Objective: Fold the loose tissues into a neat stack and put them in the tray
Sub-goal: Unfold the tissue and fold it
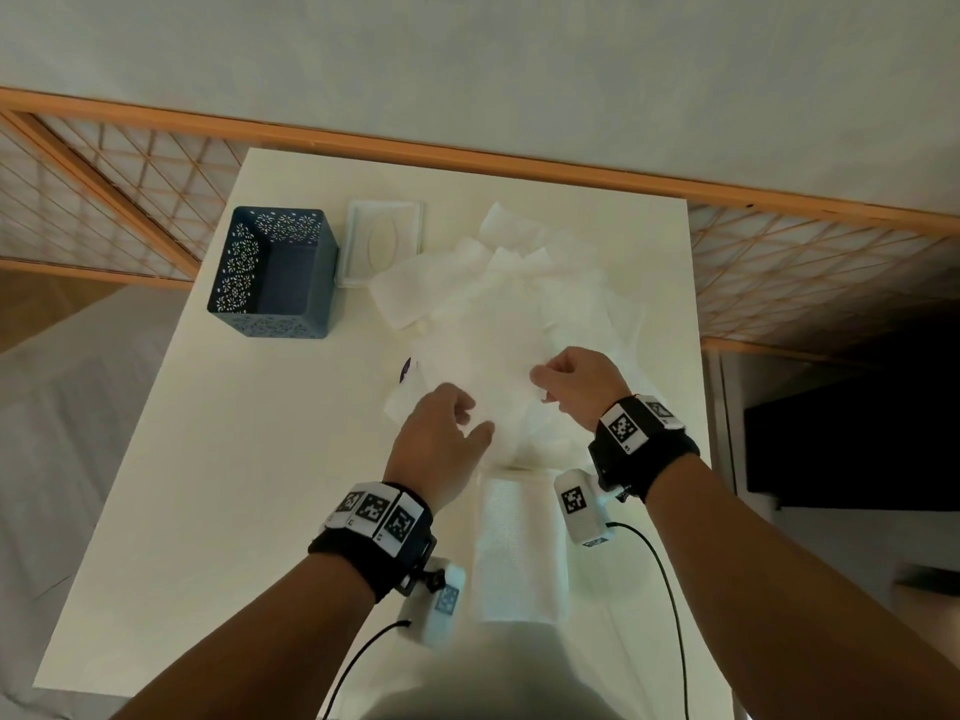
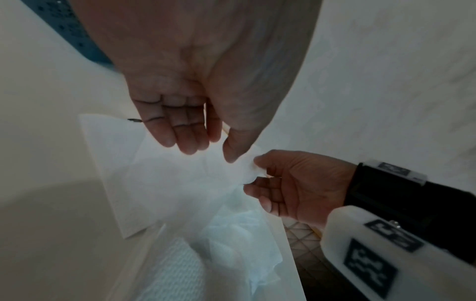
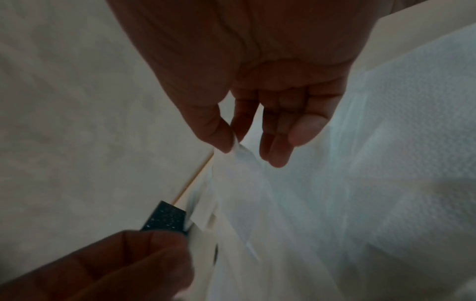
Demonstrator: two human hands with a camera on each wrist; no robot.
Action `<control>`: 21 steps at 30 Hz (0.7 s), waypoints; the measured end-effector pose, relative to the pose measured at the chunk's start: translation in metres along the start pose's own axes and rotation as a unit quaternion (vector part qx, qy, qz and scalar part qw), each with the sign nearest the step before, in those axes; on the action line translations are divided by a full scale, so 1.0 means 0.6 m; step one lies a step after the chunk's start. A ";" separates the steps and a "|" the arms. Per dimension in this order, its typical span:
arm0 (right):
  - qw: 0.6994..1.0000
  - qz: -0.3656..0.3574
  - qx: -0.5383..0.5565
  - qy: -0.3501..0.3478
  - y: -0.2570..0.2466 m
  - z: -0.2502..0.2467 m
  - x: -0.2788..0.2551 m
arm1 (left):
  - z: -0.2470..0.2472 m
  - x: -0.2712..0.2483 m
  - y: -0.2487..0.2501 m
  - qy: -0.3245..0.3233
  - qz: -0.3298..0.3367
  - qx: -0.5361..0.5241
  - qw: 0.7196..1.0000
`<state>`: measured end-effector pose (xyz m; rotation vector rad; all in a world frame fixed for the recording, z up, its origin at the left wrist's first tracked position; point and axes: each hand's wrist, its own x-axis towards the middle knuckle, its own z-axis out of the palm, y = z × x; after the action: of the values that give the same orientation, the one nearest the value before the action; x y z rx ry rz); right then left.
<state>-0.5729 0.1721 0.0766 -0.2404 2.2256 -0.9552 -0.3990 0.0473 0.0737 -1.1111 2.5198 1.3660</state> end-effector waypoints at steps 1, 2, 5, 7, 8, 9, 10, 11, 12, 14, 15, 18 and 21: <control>1.000 -0.004 0.024 -0.005 -0.004 -0.002 -0.006 | 0.000 0.004 0.005 0.012 0.020 -0.005 1.000; 0.999 -0.003 0.053 -0.012 -0.007 -0.003 -0.011 | 0.000 0.007 0.009 0.018 0.041 -0.008 0.999; 0.989 0.015 0.144 -0.034 -0.016 -0.006 -0.026 | -0.003 0.010 0.021 0.001 0.098 0.003 0.995; 0.979 0.029 0.197 -0.052 -0.022 -0.009 -0.036 | -0.002 0.010 0.027 -0.016 0.135 0.022 0.991; 0.972 0.035 0.223 -0.064 -0.025 -0.010 -0.041 | 0.000 0.010 0.029 -0.026 0.148 0.030 0.988; 0.966 0.038 0.245 -0.078 -0.028 -0.011 -0.046 | 0.002 0.009 0.031 -0.034 0.156 0.037 0.986; 0.959 0.040 0.265 -0.090 -0.030 -0.011 -0.051 | 0.004 0.008 0.031 -0.040 0.160 0.042 0.985; 0.954 0.041 0.280 -0.097 -0.032 -0.011 -0.056 | 0.006 0.008 0.032 -0.040 0.164 0.044 0.985; 0.951 0.037 0.289 -0.100 -0.034 -0.012 -0.062 | 0.007 0.007 0.032 -0.036 0.170 0.046 0.984; 0.948 0.027 0.302 -0.099 -0.036 -0.016 -0.069 | 0.006 0.006 0.034 -0.023 0.178 0.048 0.983; 0.946 0.024 0.306 -0.100 -0.035 -0.018 -0.071 | 0.004 0.005 0.035 -0.021 0.175 0.049 0.983; 0.941 0.027 0.316 -0.116 -0.030 -0.020 -0.073 | -0.003 0.004 0.036 -0.021 0.170 0.055 0.984; 0.938 0.031 0.320 -0.127 -0.029 -0.022 -0.071 | -0.008 0.005 0.036 0.009 0.193 0.039 0.980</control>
<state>-0.5518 0.1850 0.1177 0.0084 1.5796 -1.4608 -0.4135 0.0495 0.0907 -0.6422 2.8828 1.3163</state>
